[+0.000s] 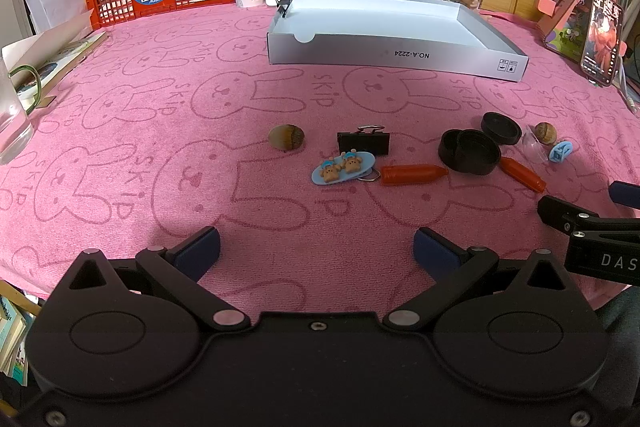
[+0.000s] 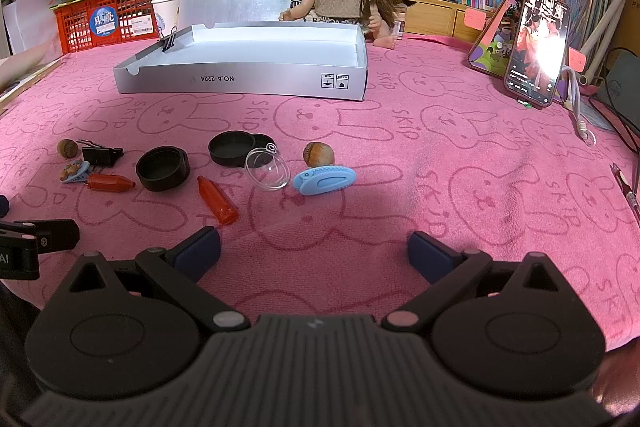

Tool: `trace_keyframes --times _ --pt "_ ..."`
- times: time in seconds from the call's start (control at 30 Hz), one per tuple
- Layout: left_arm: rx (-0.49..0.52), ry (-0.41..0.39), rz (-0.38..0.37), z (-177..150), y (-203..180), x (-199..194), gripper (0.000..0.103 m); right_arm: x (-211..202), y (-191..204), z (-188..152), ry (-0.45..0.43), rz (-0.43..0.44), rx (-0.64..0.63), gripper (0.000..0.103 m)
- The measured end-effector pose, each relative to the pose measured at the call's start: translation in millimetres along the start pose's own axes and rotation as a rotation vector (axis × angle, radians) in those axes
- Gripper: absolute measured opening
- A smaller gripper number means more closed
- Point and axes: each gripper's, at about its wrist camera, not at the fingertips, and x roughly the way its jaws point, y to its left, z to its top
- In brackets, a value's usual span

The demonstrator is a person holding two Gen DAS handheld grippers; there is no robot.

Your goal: Organize rigid objects

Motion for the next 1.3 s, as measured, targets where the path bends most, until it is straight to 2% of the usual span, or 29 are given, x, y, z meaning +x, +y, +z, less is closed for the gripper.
trace_keyframes --times 1.3 --pt "0.014 -0.019 -0.010 -1.8 2.0 -0.3 0.103 0.4 0.9 -0.3 0.005 0.002 0.004 0.103"
